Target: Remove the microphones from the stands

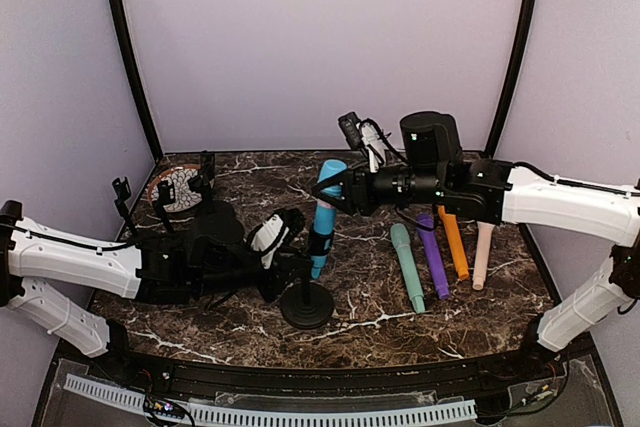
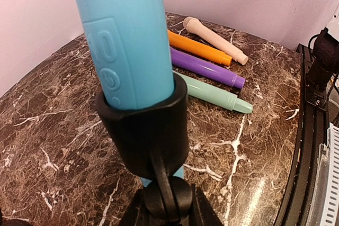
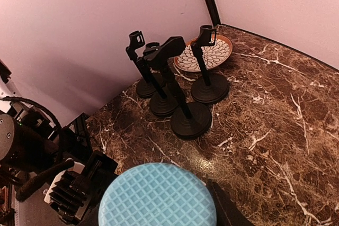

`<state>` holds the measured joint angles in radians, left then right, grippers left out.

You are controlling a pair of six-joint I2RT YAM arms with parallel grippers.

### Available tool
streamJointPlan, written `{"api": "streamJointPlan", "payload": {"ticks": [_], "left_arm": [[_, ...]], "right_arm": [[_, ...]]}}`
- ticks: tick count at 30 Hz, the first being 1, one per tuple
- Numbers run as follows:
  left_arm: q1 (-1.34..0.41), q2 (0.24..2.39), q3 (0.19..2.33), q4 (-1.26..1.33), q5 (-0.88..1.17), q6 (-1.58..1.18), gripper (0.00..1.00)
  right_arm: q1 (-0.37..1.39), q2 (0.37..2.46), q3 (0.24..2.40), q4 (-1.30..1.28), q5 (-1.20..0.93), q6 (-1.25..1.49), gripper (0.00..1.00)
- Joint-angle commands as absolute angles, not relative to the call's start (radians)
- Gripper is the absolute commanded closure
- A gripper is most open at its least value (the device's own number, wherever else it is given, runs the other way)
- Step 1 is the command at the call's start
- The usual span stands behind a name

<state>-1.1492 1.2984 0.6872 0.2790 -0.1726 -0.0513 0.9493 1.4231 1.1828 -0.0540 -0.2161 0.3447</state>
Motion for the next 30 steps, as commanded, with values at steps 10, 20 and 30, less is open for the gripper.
{"api": "streamJointPlan", "payload": {"ticks": [10,20,30], "left_arm": [[-1.144,1.354,0.657,0.146,-0.199,-0.026,1.00],[-1.144,1.364,0.646,0.147,-0.201,-0.023,1.00],[-1.144,1.352,0.638,0.145,-0.198,-0.013,1.00]], "right_arm": [[0.935,1.380,1.323,-0.169,0.111,0.469,0.92],[0.882,1.337,1.277,-0.062,-0.098,0.467,0.92],[0.853,1.271,1.203,0.106,-0.497,0.329,0.91]]}}
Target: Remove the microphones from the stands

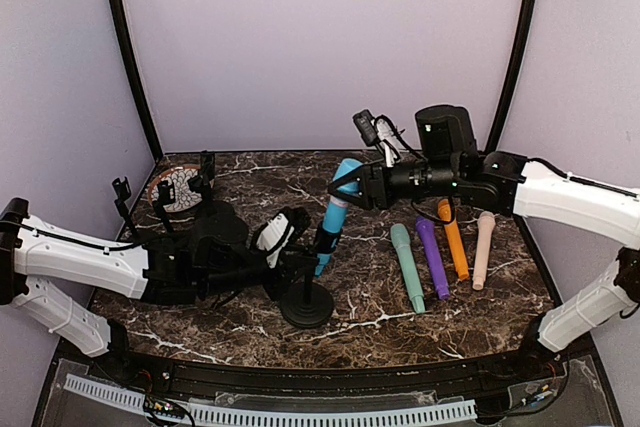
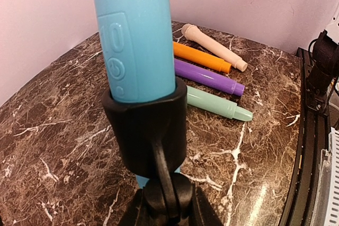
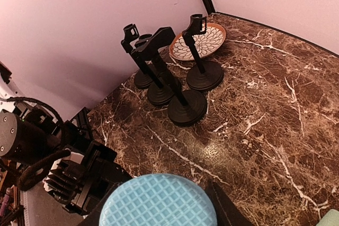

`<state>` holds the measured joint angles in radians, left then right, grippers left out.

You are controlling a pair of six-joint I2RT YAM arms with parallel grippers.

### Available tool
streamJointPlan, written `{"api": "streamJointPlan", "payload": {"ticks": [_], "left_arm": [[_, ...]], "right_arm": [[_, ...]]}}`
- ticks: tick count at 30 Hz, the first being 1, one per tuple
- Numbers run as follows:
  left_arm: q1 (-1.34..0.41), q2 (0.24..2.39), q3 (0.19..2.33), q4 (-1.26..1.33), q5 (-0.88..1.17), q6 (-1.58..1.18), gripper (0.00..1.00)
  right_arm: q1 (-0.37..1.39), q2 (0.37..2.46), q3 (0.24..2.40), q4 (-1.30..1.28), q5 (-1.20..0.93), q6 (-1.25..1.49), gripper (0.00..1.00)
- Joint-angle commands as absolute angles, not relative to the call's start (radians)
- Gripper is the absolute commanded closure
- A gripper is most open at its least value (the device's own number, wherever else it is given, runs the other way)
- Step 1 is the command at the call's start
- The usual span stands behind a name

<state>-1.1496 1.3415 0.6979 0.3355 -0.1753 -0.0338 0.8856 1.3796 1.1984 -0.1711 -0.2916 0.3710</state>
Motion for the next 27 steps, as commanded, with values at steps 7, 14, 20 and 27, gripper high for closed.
{"api": "streamJointPlan", "payload": {"ticks": [7,14,20,27], "left_arm": [[-1.144,1.349,0.631,0.141,-0.194,-0.017,1.00],[-1.144,1.355,0.632,0.130,-0.204,-0.009,1.00],[-1.144,1.381,0.638,0.119,-0.213,-0.006,1.00],[-1.144,1.403,0.642,0.115,-0.219,-0.006,1.00]], "right_arm": [[0.839,1.231,1.161,0.185,-0.584,0.321,0.91],[0.838,1.254,1.225,0.052,-0.316,0.387,0.91],[0.838,1.279,1.281,-0.107,-0.068,0.462,0.91],[0.838,1.291,1.330,-0.176,-0.003,0.479,0.89]]}}
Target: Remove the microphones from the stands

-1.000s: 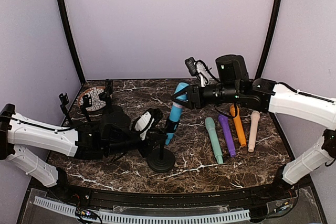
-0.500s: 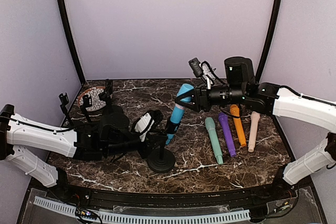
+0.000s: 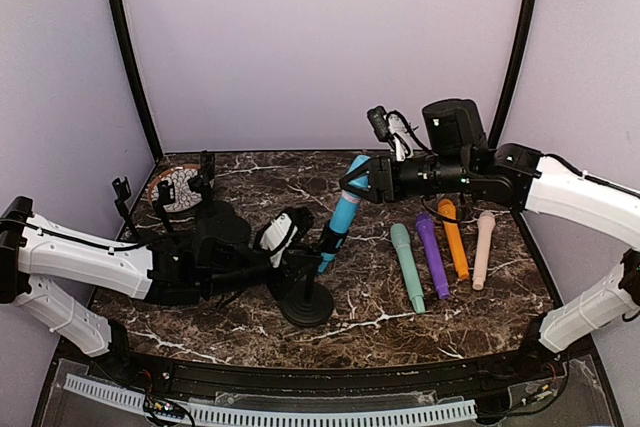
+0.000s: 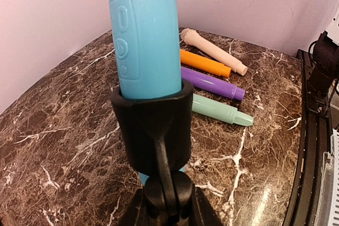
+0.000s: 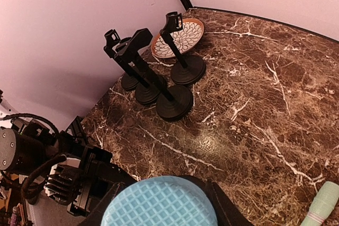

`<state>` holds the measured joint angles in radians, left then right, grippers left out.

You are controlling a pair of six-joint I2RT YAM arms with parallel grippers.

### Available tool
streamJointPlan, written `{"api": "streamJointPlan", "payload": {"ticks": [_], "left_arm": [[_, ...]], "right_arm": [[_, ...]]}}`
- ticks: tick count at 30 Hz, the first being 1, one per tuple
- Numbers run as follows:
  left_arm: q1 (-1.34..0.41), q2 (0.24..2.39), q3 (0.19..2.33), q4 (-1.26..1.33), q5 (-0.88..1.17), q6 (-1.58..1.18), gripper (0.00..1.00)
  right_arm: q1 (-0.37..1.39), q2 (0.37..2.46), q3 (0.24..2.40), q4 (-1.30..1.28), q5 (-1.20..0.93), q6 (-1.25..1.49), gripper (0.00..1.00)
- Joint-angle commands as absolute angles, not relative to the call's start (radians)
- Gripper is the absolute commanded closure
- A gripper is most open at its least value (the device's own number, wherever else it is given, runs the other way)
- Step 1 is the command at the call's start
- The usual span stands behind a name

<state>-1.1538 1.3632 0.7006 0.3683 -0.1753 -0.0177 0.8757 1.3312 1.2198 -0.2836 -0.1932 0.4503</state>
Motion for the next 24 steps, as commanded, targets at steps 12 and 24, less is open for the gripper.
{"api": "streamJointPlan", "payload": {"ticks": [12,24], "left_arm": [[-1.144,1.411,0.632,0.116,-0.223,-0.006,1.00],[-1.144,1.412,0.627,0.111,-0.223,-0.006,1.00]], "right_arm": [[0.836,1.279,1.369,-0.195,-0.004,0.456,0.89],[0.833,1.261,1.401,-0.178,-0.081,0.394,0.89]]}}
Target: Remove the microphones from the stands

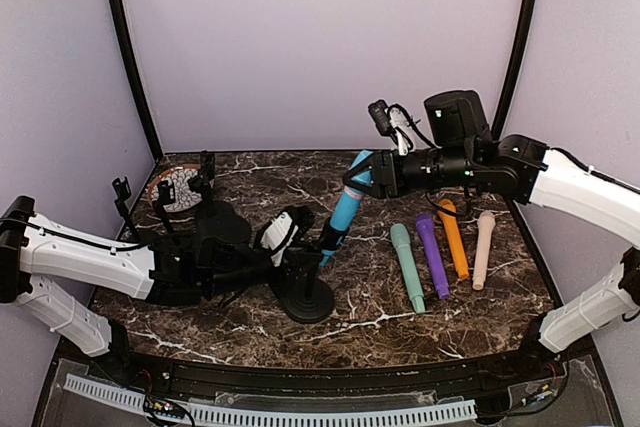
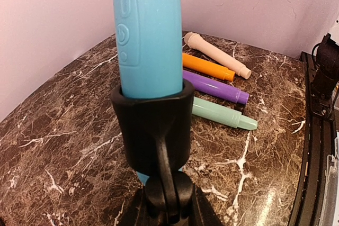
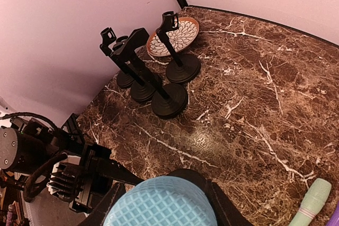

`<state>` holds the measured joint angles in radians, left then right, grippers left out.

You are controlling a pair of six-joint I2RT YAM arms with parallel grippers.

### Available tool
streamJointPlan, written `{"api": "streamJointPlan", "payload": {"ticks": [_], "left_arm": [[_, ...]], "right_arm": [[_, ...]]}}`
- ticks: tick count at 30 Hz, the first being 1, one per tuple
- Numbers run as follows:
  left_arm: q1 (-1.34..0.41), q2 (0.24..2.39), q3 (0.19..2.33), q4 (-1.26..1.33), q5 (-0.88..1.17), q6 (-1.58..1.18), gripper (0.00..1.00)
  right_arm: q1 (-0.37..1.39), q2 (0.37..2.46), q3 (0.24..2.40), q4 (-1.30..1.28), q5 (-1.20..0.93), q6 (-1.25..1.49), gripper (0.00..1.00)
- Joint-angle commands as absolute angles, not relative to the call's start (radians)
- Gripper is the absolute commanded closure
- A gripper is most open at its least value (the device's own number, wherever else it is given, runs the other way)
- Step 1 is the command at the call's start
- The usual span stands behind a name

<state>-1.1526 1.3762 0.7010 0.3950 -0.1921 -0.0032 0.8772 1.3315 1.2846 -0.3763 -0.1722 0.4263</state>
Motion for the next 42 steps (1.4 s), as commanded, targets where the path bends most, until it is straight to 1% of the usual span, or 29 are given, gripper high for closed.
{"api": "streamJointPlan", "payload": {"ticks": [1,37,42], "left_arm": [[-1.144,1.411,0.626,0.111,-0.223,-0.006,1.00],[-1.144,1.428,0.629,0.101,-0.221,-0.006,1.00],[-1.144,1.429,0.630,0.100,-0.221,-0.006,1.00]], "right_arm": [[0.833,1.258,1.403,-0.179,-0.081,0.392,0.89],[0.831,1.226,1.449,-0.237,-0.072,0.346,0.89],[0.831,1.226,1.455,-0.237,-0.098,0.330,0.89]]}}
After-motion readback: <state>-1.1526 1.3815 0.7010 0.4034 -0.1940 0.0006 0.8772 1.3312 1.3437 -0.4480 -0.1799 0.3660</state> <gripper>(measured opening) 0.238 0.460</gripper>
